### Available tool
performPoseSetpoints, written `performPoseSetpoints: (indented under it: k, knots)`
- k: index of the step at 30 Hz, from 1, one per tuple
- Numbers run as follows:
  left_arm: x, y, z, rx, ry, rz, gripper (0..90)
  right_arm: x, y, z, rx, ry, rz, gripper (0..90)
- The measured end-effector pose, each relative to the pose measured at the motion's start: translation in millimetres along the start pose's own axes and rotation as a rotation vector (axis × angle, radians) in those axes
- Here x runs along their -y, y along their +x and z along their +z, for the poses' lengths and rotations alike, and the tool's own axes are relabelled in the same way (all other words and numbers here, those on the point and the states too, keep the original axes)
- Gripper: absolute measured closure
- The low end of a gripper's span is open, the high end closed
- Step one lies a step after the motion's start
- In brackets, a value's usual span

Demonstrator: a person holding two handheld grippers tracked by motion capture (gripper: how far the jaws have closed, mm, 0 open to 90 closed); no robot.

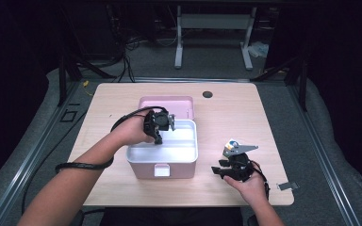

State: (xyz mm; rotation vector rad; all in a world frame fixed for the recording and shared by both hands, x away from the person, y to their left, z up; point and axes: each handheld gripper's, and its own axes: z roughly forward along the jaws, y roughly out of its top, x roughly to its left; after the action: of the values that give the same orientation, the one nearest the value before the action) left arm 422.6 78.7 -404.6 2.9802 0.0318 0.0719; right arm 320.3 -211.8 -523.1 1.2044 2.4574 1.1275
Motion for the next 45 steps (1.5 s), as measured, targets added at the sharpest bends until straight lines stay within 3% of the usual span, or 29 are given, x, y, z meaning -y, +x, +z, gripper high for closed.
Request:
performPoseSetpoints:
  k: [5, 8, 9, 10, 11, 12, 13, 14, 15, 16, 18, 19, 20, 26, 30, 31, 34, 35, 37, 41, 45]
  knots:
    - [1.6, -0.3, -8.2, -0.012, -0.019, -0.015, 89.4, 0.1, 0.0, -0.4, 0.001, -0.001, 0.005, 53.8]
    - [9.2, 3.4, -16.2, 0.015, -0.072, -0.104, 89.4, 0.2, -0.3, -0.4, 0.002, -0.002, 0.008, 53.8]
    - [9.2, 3.4, -16.2, 0.015, -0.072, -0.104, 89.4, 0.3, -0.6, -0.3, 0.003, -0.002, 0.008, 53.8]
    - [15.1, 5.1, -20.5, 0.031, -0.091, -0.183, 89.4, 0.5, -0.8, -0.3, 0.002, -0.002, 0.009, 53.8]
    - [18.6, 6.0, -22.2, 0.036, -0.095, -0.226, 89.4, 0.6, -1.0, -0.4, 0.002, -0.002, 0.012, 53.9]
    - [18.6, 6.0, -22.2, 0.036, -0.095, -0.226, 89.4, 0.6, -1.0, -0.4, 0.002, -0.002, 0.012, 53.9]
    - [27.4, 8.4, -23.9, 0.054, -0.114, -0.316, 89.4, 0.8, -1.3, -0.7, 0.002, -0.005, 0.015, 53.8]
    - [32.6, 9.6, -24.6, 0.052, -0.122, -0.344, 89.4, 0.9, -1.3, -0.7, 0.005, -0.006, 0.016, 53.8]
    - [32.6, 9.6, -24.6, 0.052, -0.122, -0.344, 89.4, 1.0, -1.8, -0.9, -0.002, -0.007, 0.017, 53.8]
    - [43.6, 11.9, -25.9, 0.052, -0.123, -0.4, 89.4, 1.1, -1.8, -0.9, 0.004, -0.008, 0.017, 53.9]
    - [56.0, 14.1, -27.6, 0.044, -0.131, -0.439, 89.4, 1.0, -1.8, -1.3, -0.001, -0.01, 0.019, 53.8]
    - [56.0, 14.1, -27.6, 0.044, -0.131, -0.439, 89.4, 0.8, -1.6, -1.4, -0.006, -0.014, 0.021, 53.8]
    - [69.4, 15.8, -30.6, 0.031, -0.144, -0.477, 89.4, 0.8, -1.4, -1.5, -0.006, -0.016, 0.023, 53.9]
    - [114.8, 20.4, -41.3, -0.009, -0.151, -0.584, 89.4, 0.7, -3.6, -1.7, -0.007, -0.022, 0.045, 53.6]
    - [146.9, 18.6, -51.5, -0.039, -0.147, -0.643, 89.4, 0.2, -1.2, -2.6, -0.004, -0.03, 0.035, 53.6]
    - [146.9, 18.6, -51.5, -0.039, -0.147, -0.643, 89.4, 0.2, -1.2, -2.6, -0.004, -0.03, 0.035, 53.6]
    - [177.3, 14.0, -58.6, -0.061, -0.164, -0.706, 89.4, 0.3, 2.6, -2.6, 0.012, -0.023, 0.017, 53.1]
    - [177.3, 14.0, -58.6, -0.061, -0.164, -0.706, 89.4, 0.3, 2.6, -2.6, 0.012, -0.023, 0.017, 53.1]
    - [197.7, 9.3, -58.4, -0.075, -0.17, -0.747, 89.4, 0.3, 3.6, -2.1, 0.016, -0.02, 0.017, 52.8]
    - [221.3, 3.8, -51.6, -0.062, -0.183, -0.798, 89.4, -0.6, 6.3, -0.6, 0.029, -0.017, 0.002, 52.6]
    - [237.4, -1.2, -40.9, -0.083, -0.148, -0.845, 89.4, -1.0, 7.1, -0.3, 0.034, -0.014, -0.011, 52.6]
